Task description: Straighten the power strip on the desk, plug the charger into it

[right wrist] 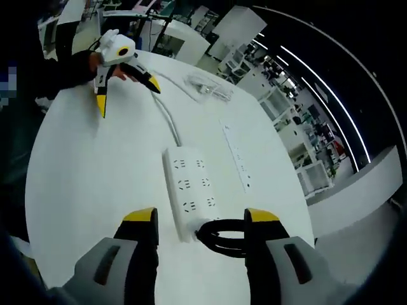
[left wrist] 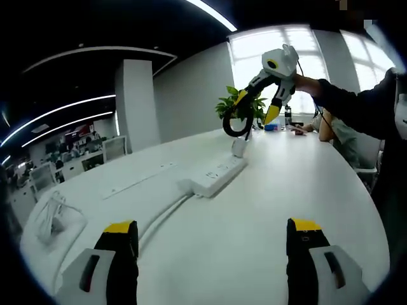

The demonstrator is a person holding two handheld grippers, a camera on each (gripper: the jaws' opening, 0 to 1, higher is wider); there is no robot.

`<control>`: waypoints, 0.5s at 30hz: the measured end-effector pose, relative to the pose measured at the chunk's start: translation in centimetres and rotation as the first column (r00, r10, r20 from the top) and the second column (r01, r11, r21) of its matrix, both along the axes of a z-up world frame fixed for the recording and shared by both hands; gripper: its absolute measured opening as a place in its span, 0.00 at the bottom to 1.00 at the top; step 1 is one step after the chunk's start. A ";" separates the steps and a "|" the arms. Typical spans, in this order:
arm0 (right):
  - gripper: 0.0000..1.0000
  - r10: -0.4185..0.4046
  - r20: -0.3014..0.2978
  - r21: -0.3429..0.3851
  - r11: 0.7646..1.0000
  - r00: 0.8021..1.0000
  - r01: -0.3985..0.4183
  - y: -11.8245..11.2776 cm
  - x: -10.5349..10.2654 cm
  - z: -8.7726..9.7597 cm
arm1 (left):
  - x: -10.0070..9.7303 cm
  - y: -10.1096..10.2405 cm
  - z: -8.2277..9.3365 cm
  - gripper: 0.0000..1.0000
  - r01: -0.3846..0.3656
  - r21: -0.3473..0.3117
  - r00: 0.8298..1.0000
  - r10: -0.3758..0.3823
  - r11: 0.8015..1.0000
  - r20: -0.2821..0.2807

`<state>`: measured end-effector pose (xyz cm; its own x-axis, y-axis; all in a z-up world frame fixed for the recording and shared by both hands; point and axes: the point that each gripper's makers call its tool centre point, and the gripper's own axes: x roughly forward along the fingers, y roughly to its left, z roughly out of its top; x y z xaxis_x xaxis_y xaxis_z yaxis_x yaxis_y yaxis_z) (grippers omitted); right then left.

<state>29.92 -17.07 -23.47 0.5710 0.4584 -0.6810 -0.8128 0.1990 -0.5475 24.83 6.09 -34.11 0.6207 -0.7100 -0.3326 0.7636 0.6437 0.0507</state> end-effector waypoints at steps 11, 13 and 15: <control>0.55 -0.017 0.034 0.062 0.998 0.999 0.015 -1.7 -1.6 1.1 | -0.1 -0.2 0.0 0.99 0.007 0.002 1.000 -0.007 1.000 0.000; 0.55 -0.026 0.040 0.064 0.998 0.999 0.023 -2.2 -1.7 1.1 | -0.2 -0.3 -0.1 0.99 0.008 0.006 1.000 -0.008 1.000 0.000; 0.55 -0.031 0.039 0.068 0.997 0.999 0.029 -2.5 -1.8 1.0 | -0.2 -0.4 -0.1 0.99 0.011 0.005 1.000 -0.011 1.000 0.000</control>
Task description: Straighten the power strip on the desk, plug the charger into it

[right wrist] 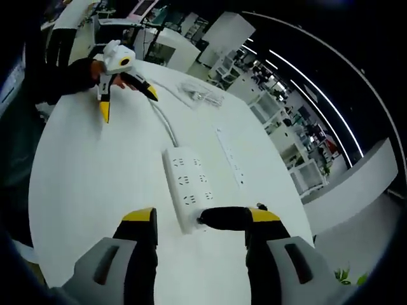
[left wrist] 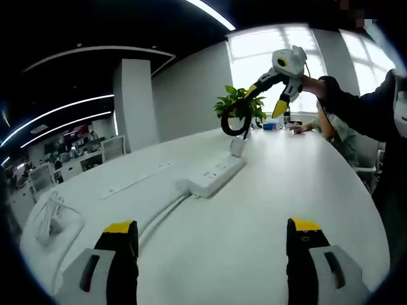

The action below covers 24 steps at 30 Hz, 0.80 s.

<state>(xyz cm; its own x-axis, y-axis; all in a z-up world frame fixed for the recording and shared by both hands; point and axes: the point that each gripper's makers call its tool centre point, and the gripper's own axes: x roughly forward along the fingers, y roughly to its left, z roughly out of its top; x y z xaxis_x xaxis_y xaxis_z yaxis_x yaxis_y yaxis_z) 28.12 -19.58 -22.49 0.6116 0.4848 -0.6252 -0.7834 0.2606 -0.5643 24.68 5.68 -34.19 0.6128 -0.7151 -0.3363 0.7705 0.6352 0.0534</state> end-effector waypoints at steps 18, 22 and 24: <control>0.55 0.000 -0.050 0.005 1.000 0.999 0.001 -2.1 0.0 -3.2 | 0.0 -0.6 -0.3 0.99 0.018 0.007 1.000 -0.018 1.000 -0.003; 0.54 0.005 -0.050 0.015 1.000 0.999 -0.004 -2.4 0.6 -3.7 | 0.0 -0.7 -0.4 0.99 0.021 0.005 1.000 -0.021 1.000 -0.002; 0.54 0.003 -0.052 0.019 1.000 0.999 -0.002 -2.6 0.9 -4.1 | 0.1 -0.7 -0.4 0.99 0.018 0.005 1.000 -0.018 1.000 -0.003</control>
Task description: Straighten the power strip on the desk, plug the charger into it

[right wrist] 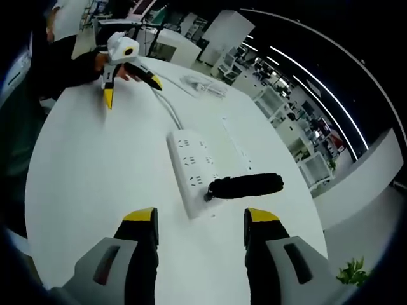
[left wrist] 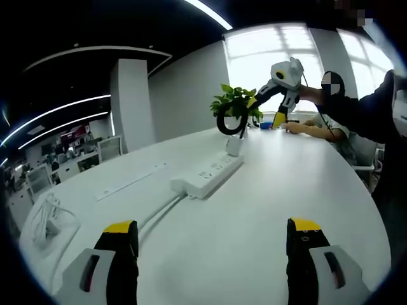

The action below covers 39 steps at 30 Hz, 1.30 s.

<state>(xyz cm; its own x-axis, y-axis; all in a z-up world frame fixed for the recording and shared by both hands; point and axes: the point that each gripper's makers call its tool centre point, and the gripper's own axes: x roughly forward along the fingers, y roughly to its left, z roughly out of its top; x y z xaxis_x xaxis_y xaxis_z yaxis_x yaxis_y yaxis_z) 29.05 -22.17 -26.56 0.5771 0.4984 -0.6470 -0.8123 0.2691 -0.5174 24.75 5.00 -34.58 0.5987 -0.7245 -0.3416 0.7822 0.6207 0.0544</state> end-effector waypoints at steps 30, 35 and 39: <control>0.48 0.048 -0.014 -0.013 0.999 0.999 -0.048 1.2 3.9 -3.3 | 0.1 0.6 0.0 0.99 -0.015 -0.003 1.000 0.015 1.000 -0.003; 0.46 0.050 -0.022 -0.014 0.999 0.999 -0.050 1.2 4.3 -3.9 | 0.1 0.7 0.0 0.99 -0.019 -0.004 1.000 0.019 1.000 -0.006; 0.45 0.050 -0.025 -0.018 0.999 0.998 -0.051 1.3 4.6 -4.1 | 0.1 0.7 0.0 0.99 -0.020 -0.007 1.000 0.020 1.000 -0.005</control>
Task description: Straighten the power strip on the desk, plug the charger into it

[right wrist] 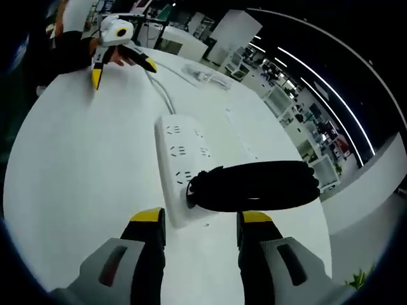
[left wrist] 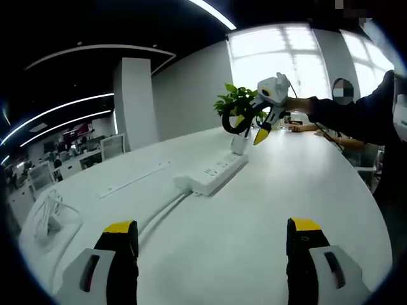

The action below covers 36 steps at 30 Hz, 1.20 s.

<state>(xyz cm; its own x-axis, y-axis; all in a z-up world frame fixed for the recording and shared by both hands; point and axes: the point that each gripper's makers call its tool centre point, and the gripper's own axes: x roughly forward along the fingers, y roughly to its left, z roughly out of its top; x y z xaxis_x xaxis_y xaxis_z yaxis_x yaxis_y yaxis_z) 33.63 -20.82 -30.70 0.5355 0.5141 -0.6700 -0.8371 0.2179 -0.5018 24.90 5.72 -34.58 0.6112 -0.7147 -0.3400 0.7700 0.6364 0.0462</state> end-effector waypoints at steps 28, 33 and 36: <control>0.38 0.015 -0.023 0.008 1.000 1.000 -0.015 1.3 0.9 -0.9 | -0.1 0.0 -0.2 0.99 0.006 0.003 1.000 -0.006 1.000 -0.006; 0.36 0.017 -0.021 0.004 1.000 1.000 -0.017 1.4 1.0 -1.1 | -0.1 0.0 -0.2 0.99 0.004 0.001 1.000 -0.004 1.000 -0.006; 0.33 0.019 -0.019 0.004 1.000 1.000 -0.019 1.5 1.0 -1.1 | -0.1 0.0 -0.2 0.99 0.005 0.002 1.000 -0.005 1.000 -0.007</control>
